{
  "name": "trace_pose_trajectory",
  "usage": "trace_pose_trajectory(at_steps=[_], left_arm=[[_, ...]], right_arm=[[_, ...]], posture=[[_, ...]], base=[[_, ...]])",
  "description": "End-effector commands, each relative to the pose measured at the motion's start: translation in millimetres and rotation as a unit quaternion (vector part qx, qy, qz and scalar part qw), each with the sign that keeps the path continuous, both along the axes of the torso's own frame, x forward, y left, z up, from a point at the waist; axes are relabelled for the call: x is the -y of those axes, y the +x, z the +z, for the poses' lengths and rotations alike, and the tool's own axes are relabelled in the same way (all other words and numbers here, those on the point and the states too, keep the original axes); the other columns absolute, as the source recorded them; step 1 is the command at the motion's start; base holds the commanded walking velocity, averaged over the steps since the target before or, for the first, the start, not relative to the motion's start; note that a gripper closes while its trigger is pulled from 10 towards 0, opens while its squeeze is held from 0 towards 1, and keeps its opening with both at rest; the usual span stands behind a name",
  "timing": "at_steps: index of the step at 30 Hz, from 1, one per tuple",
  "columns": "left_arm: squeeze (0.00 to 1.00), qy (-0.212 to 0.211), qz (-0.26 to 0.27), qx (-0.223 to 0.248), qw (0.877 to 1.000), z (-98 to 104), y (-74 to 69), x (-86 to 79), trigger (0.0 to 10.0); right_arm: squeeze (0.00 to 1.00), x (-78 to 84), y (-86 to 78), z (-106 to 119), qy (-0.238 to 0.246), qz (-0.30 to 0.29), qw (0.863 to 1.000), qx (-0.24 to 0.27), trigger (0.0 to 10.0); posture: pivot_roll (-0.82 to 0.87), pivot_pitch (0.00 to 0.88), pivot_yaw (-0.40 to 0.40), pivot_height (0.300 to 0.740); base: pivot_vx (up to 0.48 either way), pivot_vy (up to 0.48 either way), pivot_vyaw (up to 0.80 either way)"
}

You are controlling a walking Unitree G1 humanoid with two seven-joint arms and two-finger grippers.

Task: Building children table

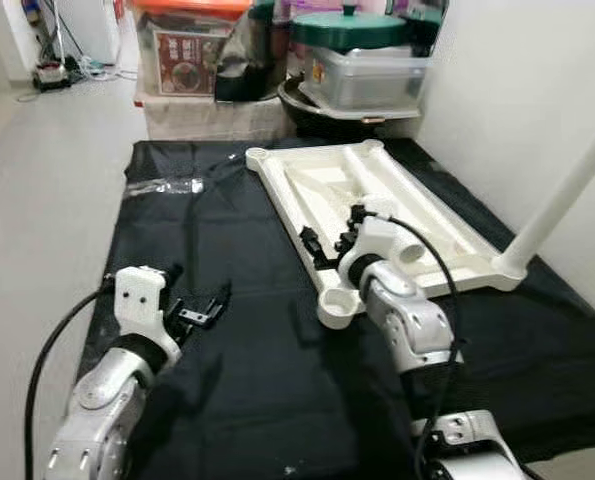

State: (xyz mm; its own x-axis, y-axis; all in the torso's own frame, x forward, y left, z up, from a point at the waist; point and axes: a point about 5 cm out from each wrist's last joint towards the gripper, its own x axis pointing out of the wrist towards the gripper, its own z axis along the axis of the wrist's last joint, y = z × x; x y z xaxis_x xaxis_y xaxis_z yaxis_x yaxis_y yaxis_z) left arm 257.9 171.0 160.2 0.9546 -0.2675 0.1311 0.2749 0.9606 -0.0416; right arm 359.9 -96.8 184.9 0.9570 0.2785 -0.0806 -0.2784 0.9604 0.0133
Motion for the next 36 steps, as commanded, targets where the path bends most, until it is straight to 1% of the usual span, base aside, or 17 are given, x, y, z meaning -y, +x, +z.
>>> trace_pose_trajectory(at_steps=[1, 2, 3, 5, 7, 8, 9, 11, 14, 19, 26, 27, 28, 29, 36], left_arm=[[0.0, 0.005, -0.006, -0.002, 1.0, -1.4, 0.4, 3.4, 10.0], [0.0, 0.006, -0.005, -0.002, 1.0, -1.6, 0.4, 3.1, 10.0], [0.0, 0.006, -0.005, -0.003, 1.0, -1.8, 0.3, 2.8, 10.0], [0.0, 0.005, -0.005, -0.003, 1.0, -2.0, 0.3, 2.8, 10.0], [0.0, 0.005, -0.005, -0.003, 1.0, -2.0, 0.3, 2.8, 10.0], [0.0, 0.003, -0.004, -0.002, 1.0, -1.9, 0.3, 2.8, 10.0], [0.0, 0.003, -0.004, -0.002, 1.0, -1.9, 0.3, 2.8, 10.0], [0.0, -0.017, -0.001, 0.003, 1.0, -0.6, 0.1, 1.0, 10.0], [0.0, -0.02, 0.001, 0.005, 1.0, -0.5, 0.0, 0.3, 10.0], [0.0, -0.025, 0.008, 0.007, 1.0, -0.4, 0.2, -0.6, 10.0], [0.0, -0.03, 0.014, 0.012, 0.999, 0.0, -0.3, -2.2, 10.0], [0.0, -0.03, 0.014, 0.013, 0.999, 0.1, -0.5, -2.6, 10.0], [0.0, -0.03, 0.014, 0.013, 0.999, 0.1, -0.5, -2.6, 10.0], [0.0, -0.031, 0.014, 0.014, 0.999, 0.3, -0.8, -2.9, 10.0], [0.0, -0.036, 0.014, 0.02, 0.999, 2.0, -1.0, -3.2, 10.0]], right_arm=[[0.0, 5.7, 0.0, -0.9, -0.008, -0.005, 1.0, 0.002, 10.0], [0.0, 3.6, -0.6, -0.9, -0.034, 0.002, 0.999, 0.016, 10.0], [0.0, 1.8, -1.9, -1.9, -0.047, 0.013, 0.999, 0.022, 10.0], [0.0, 0.7, -3.0, -2.6, -0.053, 0.02, 0.998, 0.025, 10.0], [0.0, 0.7, -3.0, -2.6, -0.053, 0.02, 0.998, 0.025, 10.0], [0.0, 1.9, -2.8, -3.1, -0.041, 0.012, 0.999, 0.021, 10.0], [0.0, 1.9, -2.8, -3.1, -0.041, 0.012, 0.999, 0.021, 10.0], [0.0, 8.1, -0.9, -6.6, -0.017, -0.011, 1.0, 0.004, 10.0], [0.0, 11.7, -0.3, -7.4, -0.022, -0.021, 1.0, 0.004, 10.0], [0.0, 12.0, -0.8, -8.1, -0.035, -0.023, 0.999, 0.011, 10.0], [0.0, 9.3, -2.0, -8.0, -0.042, -0.015, 0.999, 0.025, 10.0], [0.0, 8.3, -2.6, -7.5, -0.045, -0.013, 0.998, 0.031, 10.0], [0.0, 8.3, -2.6, -7.5, -0.045, -0.013, 0.998, 0.031, 10.0], [0.0, 8.4, -2.9, -7.5, -0.028, -0.017, 0.999, 0.027, 10.0], [0.0, 12.8, -2.0, -9.2, -0.038, -0.026, 0.999, 0.025, 10.0]], posture=[[0.08, 0.0, -0.091, 0.74], [0.08, 0.0, -0.091, 0.74], [0.07, 0.0, -0.09, 0.74], [0.07, 0.0, -0.09, 0.74], [0.07, 0.0, -0.09, 0.74], [0.07, 0.0, -0.089, 0.74], [0.07, 0.0, -0.089, 0.74], [0.07, 0.0, -0.086, 0.74], [0.07, 0.0, -0.084, 0.74], [0.07, 0.0, -0.085, 0.74], [0.07, 0.0, -0.083, 0.74], [0.07, 0.0, -0.081, 0.74], [0.07, 0.0, -0.081, 0.74], [0.07, 0.0, -0.081, 0.74], [0.07, 0.0, -0.082, 0.74]], base=[[0.0, -0.416, 0.0], [0.0, -0.42, 0.0], [0.0, -0.424, 0.8], [0.0, -0.424, 0.8], [0.0, -0.424, 0.8], [0.0, -0.416, 0.8], [0.0, -0.416, 0.8], [0.0, 0.0, 0.0], [0.0, 0.0, 0.0], [0.0, 0.0, 0.0], [0.314, 0.0, 0.0], [0.337, 0.0, 0.8], [0.337, 0.0, 0.8], [0.337, 0.0, 0.8], [0.345, 0.0, 0.0]])
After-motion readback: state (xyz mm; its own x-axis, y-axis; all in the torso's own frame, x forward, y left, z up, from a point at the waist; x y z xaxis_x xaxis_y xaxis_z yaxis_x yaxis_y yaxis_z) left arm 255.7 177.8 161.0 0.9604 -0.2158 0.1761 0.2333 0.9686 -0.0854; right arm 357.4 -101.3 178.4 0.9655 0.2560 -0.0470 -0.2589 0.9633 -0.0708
